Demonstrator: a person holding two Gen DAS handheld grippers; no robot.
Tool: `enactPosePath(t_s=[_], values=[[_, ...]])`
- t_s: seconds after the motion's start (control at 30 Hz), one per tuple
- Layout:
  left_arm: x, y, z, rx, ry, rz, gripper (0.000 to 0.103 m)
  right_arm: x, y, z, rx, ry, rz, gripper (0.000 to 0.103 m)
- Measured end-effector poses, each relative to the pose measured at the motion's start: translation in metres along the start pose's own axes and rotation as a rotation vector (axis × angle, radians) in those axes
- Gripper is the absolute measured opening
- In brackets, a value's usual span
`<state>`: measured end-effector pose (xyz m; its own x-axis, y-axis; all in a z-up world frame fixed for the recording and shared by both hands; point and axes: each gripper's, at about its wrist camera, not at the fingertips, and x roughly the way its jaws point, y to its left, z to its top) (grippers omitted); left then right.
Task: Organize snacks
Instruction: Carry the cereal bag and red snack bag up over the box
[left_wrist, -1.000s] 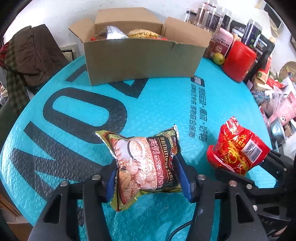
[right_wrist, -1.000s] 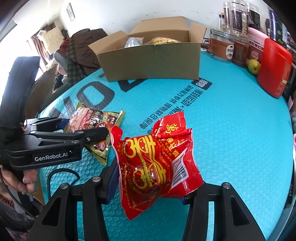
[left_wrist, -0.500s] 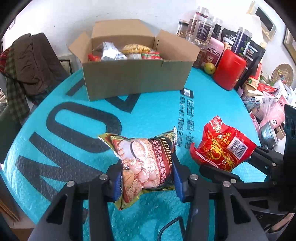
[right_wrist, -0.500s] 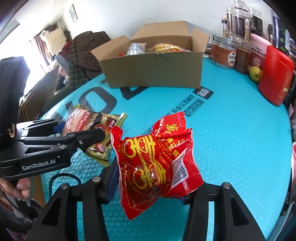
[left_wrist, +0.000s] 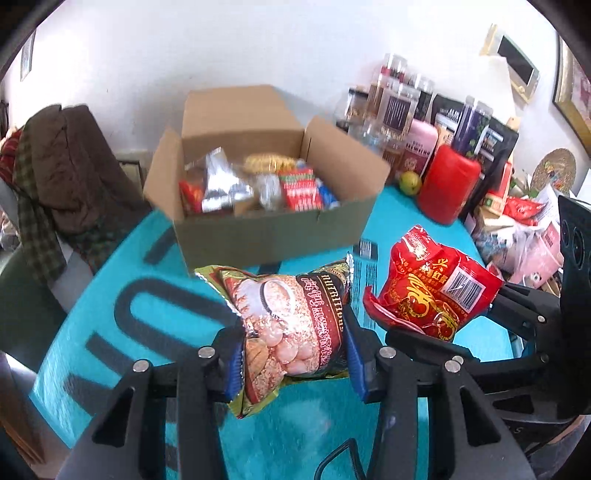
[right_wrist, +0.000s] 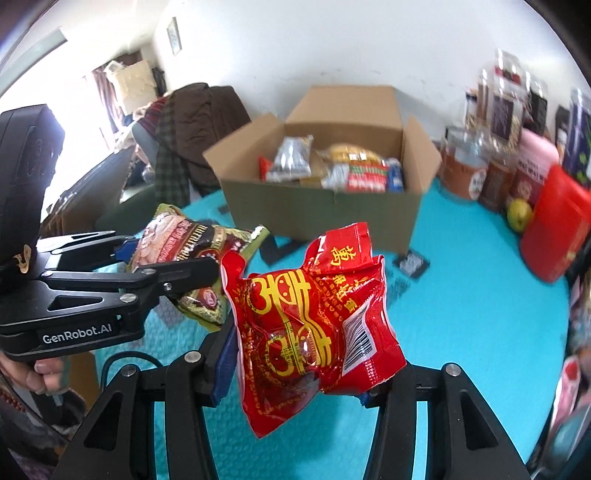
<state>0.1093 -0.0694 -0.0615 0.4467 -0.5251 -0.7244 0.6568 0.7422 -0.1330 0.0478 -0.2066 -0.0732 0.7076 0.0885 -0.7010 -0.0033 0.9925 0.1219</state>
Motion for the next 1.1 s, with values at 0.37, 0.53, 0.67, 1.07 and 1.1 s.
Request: enactPosePath(t_s=[0.37, 0.53, 0.67, 1.07, 1.1], values=[[0.006, 0.005, 0.055, 0.026, -0.093, -0.003, 0.044, -0.004, -0.015, 0.057, -0.055, -0.082, -0.017, 0.05], [0.016, 0.009, 0.084, 0.035, -0.13, 0.001, 0.044, 0.005, -0.028, 0.086, -0.067, -0.117, -0.019, 0.05], [0.027, 0.017, 0.109, 0.035, -0.157, 0.013, 0.044, 0.015, -0.037, 0.108, -0.08, -0.145, -0.028, 0.05], [0.077, 0.044, 0.165, 0.035, -0.186, 0.072, 0.044, 0.062, -0.063, 0.163, -0.116, -0.181, -0.056, 0.05], [0.082, 0.045, 0.168, 0.036, -0.183, 0.078, 0.044, 0.066, -0.064, 0.165, -0.114, -0.18, -0.057, 0.05]])
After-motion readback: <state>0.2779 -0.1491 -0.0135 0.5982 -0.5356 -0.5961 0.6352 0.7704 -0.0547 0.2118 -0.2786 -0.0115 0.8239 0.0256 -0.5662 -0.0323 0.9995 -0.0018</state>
